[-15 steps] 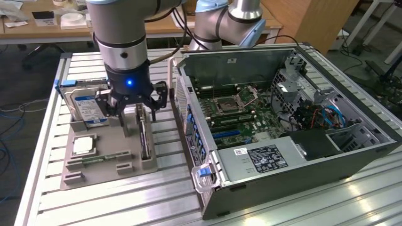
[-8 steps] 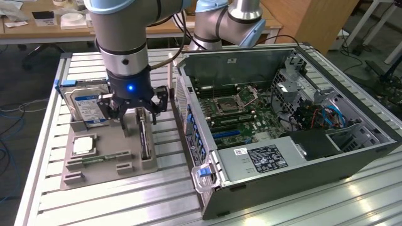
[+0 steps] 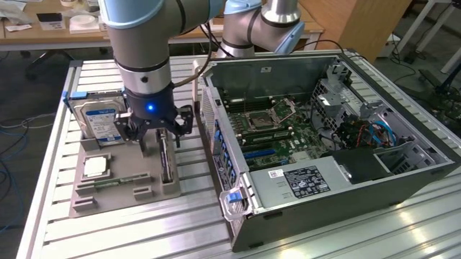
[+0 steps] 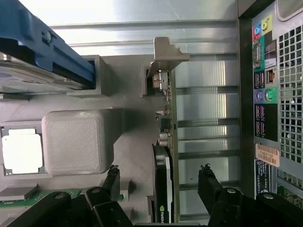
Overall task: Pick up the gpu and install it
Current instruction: 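Pick up the gpu and move the gpu toward the slot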
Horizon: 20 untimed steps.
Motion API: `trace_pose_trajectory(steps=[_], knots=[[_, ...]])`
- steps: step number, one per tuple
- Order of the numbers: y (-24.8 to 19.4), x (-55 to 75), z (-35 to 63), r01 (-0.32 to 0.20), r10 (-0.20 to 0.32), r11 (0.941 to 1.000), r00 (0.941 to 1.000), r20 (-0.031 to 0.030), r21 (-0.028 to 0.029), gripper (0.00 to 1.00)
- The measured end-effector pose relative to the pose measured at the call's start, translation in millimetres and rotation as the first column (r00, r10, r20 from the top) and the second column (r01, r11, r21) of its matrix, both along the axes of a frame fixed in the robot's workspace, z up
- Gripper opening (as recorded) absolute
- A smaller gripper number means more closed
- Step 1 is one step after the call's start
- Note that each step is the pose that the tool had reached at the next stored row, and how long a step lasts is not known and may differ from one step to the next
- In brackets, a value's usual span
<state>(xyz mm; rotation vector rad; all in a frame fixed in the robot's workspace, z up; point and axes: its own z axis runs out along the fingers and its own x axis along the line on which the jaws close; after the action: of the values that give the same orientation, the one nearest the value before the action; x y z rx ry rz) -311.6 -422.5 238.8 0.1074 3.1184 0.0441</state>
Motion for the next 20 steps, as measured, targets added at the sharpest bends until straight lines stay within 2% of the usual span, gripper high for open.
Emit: trace_pose_trajectory(steps=[7,11,13,15,20], knots=[[0.1,0.3,-12.7,0.037,-0.037,0.9993,0.9993,0.0,0.0,0.76],[0.1,0.6,-20.0,0.044,-0.044,0.9991,0.9991,0.0001,0.0001,0.76],[0.1,2.2,-23.0,0.043,-0.043,0.9991,0.9991,0.0001,-0.0016,0.76],[0.0,2.4,-23.5,0.043,-0.043,0.999,0.9991,0.0002,-0.0058,0.76],[0.0,2.5,-23.6,0.043,-0.043,0.999,0.9991,0.0003,-0.0058,0.76]])
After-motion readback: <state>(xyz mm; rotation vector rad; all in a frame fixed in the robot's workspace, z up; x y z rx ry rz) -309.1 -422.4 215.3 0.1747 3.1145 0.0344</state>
